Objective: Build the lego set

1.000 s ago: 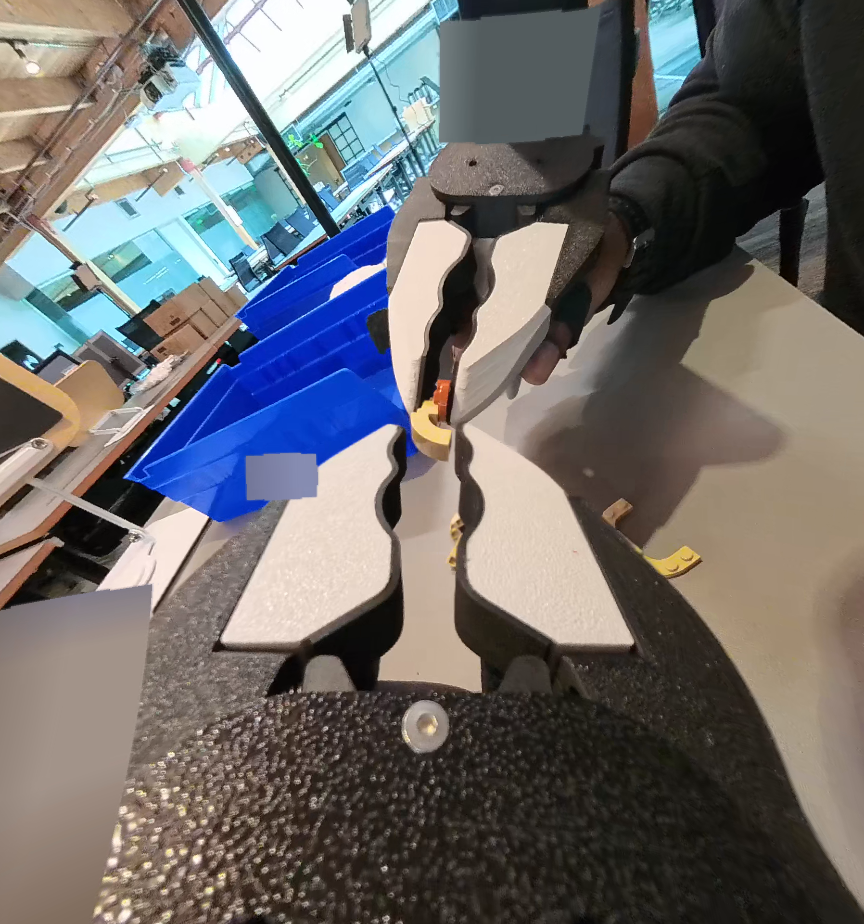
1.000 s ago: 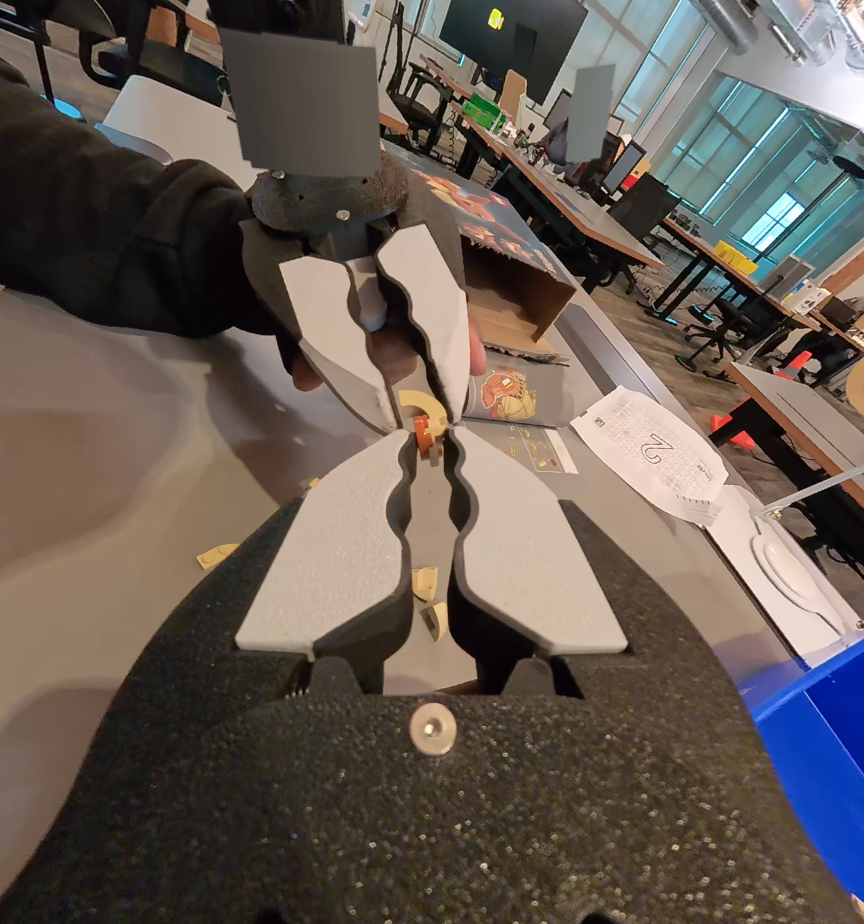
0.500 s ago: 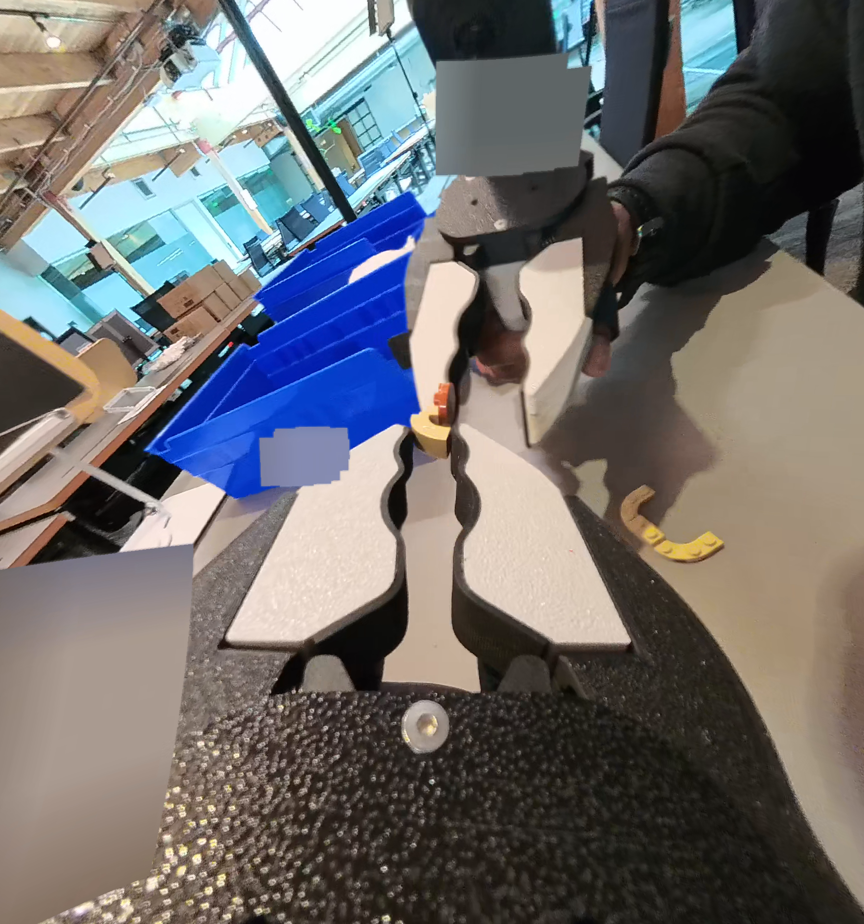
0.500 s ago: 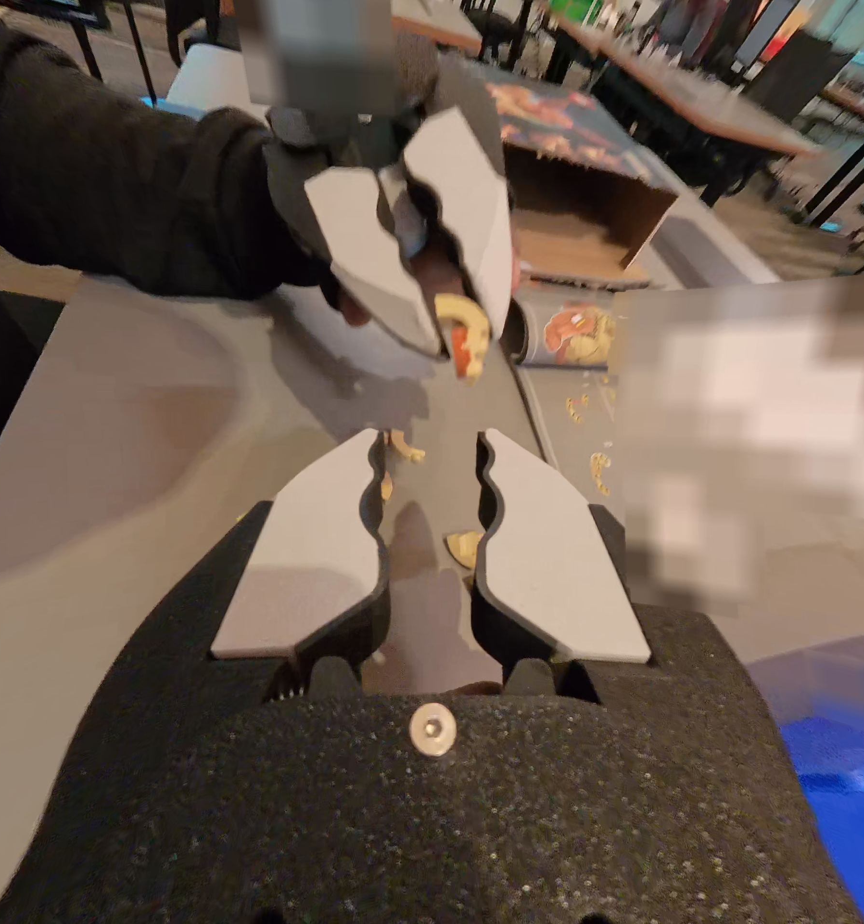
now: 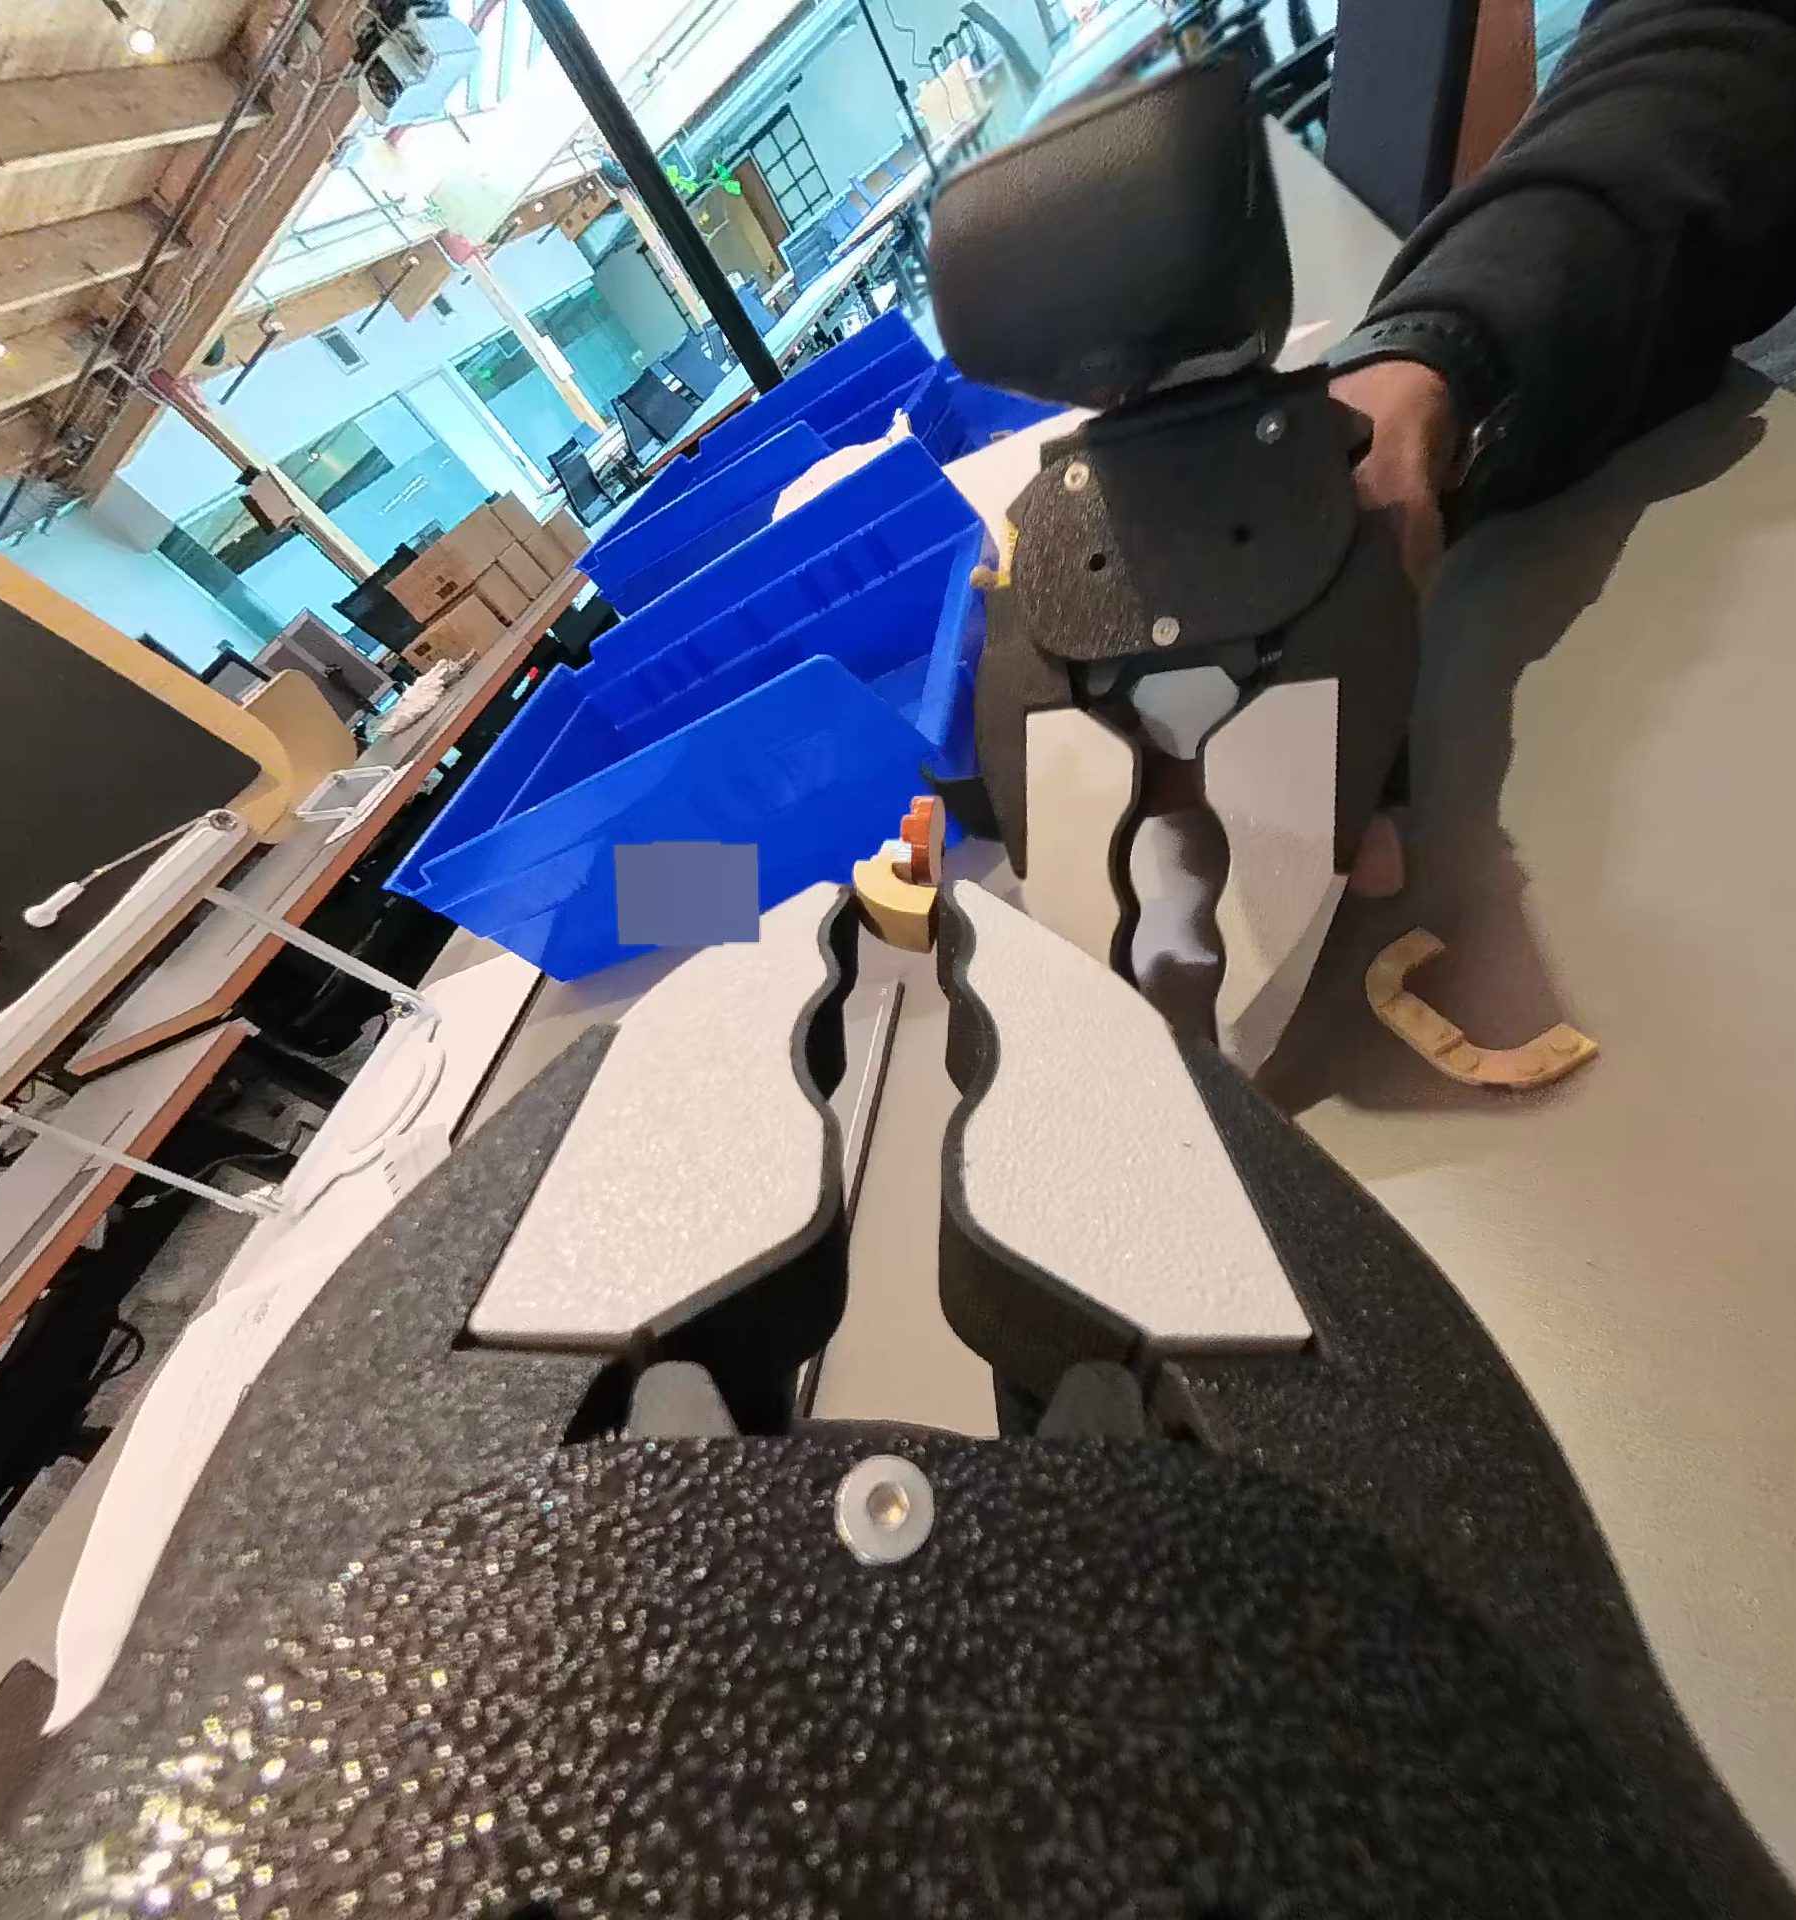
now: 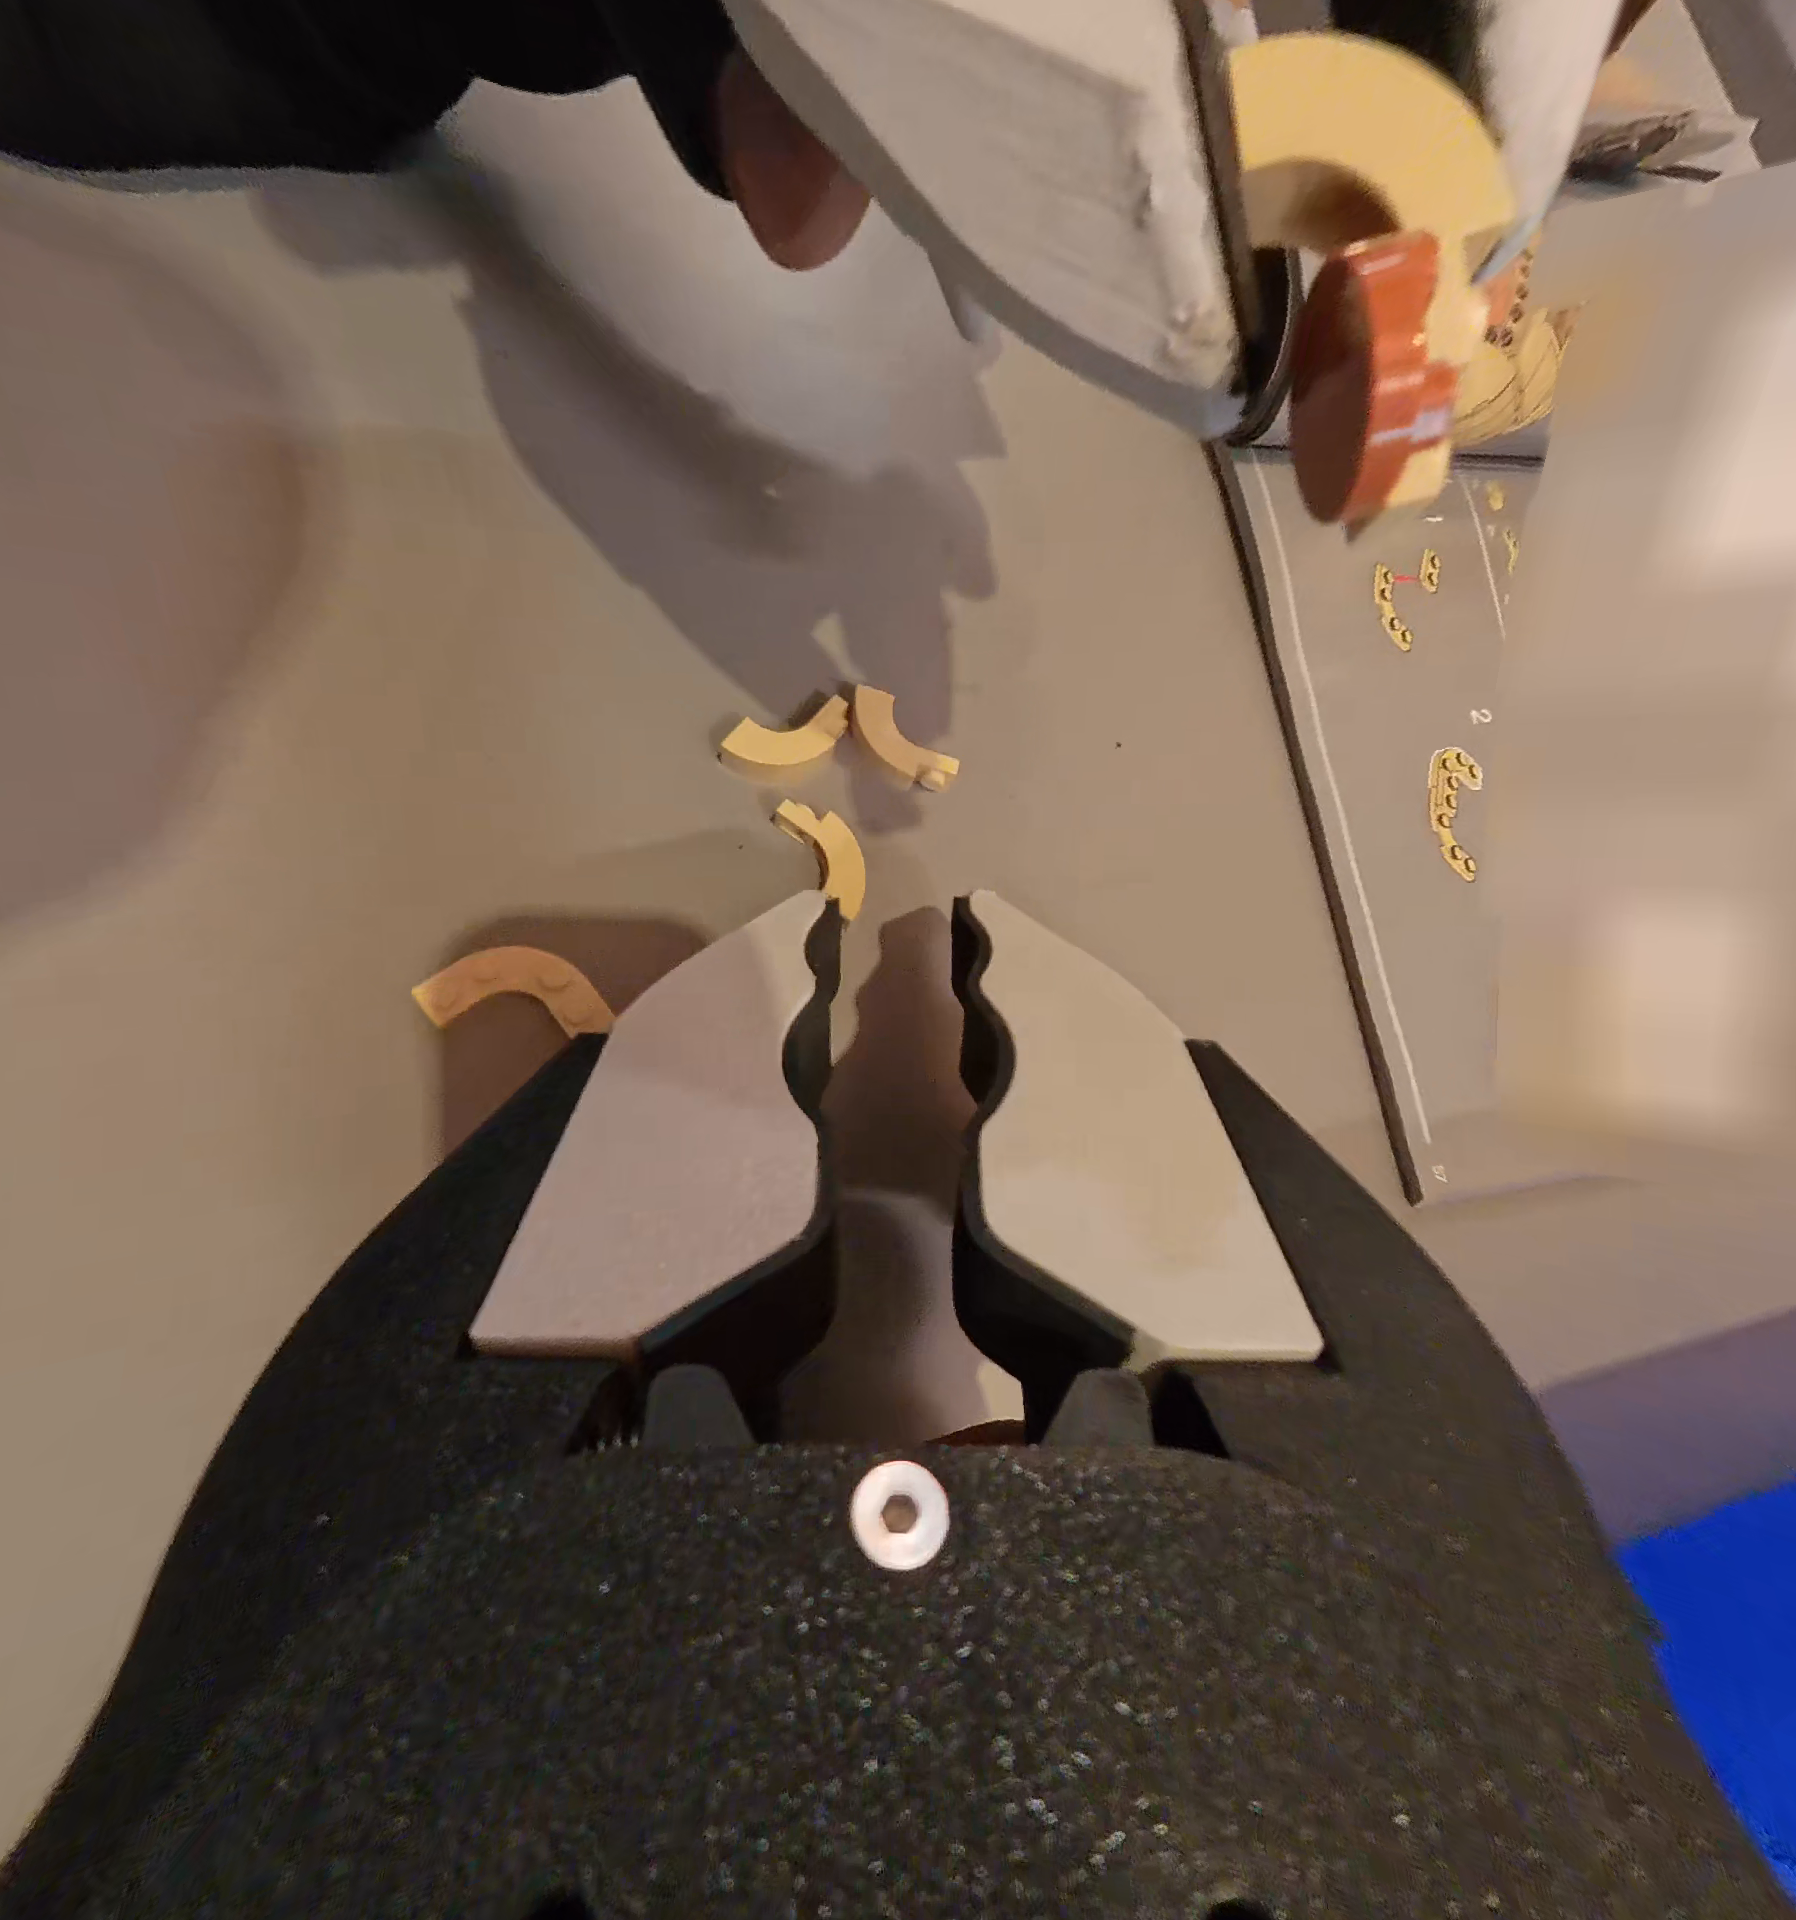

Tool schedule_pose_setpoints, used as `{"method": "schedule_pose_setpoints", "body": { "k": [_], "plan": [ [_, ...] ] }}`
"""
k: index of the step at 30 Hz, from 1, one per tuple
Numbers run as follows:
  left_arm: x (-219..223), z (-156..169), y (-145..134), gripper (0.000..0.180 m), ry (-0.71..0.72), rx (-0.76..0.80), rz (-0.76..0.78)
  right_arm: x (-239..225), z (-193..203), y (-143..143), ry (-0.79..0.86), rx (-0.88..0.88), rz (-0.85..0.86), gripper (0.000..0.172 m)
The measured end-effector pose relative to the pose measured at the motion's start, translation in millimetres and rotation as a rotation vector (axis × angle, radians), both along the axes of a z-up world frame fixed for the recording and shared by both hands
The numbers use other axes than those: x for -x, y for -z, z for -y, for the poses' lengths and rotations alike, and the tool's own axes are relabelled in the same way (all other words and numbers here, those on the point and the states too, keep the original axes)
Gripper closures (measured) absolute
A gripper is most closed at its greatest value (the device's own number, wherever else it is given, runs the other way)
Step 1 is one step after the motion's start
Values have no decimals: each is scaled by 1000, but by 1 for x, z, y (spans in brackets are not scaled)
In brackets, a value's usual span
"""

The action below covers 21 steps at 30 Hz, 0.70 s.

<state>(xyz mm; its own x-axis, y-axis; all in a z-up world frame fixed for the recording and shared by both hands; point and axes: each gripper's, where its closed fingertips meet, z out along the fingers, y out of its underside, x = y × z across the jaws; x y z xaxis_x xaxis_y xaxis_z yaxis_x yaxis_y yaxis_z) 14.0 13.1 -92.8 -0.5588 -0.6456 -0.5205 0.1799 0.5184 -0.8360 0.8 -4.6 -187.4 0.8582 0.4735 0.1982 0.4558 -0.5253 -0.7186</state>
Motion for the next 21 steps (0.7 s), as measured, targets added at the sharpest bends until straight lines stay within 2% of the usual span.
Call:
{"method": "schedule_pose_setpoints", "body": {
  "k": [8, 11, 14, 17, 21],
  "plan": [
    [2, 4, -4, 167, 13, 5, 14, 10, -7, 9, -11, 50, -23, 151],
    [3, 4, -5, 167, 13, 9, 18, 13, -7, 11, -19, 71, -26, 164],
    [3, 3, -7, 167, 10, 19, 26, 5, -9, 9, 30, 54, -25, 165],
    [2, 1, -10, 167, 0, 39, 35, -8, -13, -5, 115, -34, -70, 165],
    [0, 0, -13, 167, -16, 71, 56, -40, -17, -45, 277, -241, -99, 165]
  ]
}}
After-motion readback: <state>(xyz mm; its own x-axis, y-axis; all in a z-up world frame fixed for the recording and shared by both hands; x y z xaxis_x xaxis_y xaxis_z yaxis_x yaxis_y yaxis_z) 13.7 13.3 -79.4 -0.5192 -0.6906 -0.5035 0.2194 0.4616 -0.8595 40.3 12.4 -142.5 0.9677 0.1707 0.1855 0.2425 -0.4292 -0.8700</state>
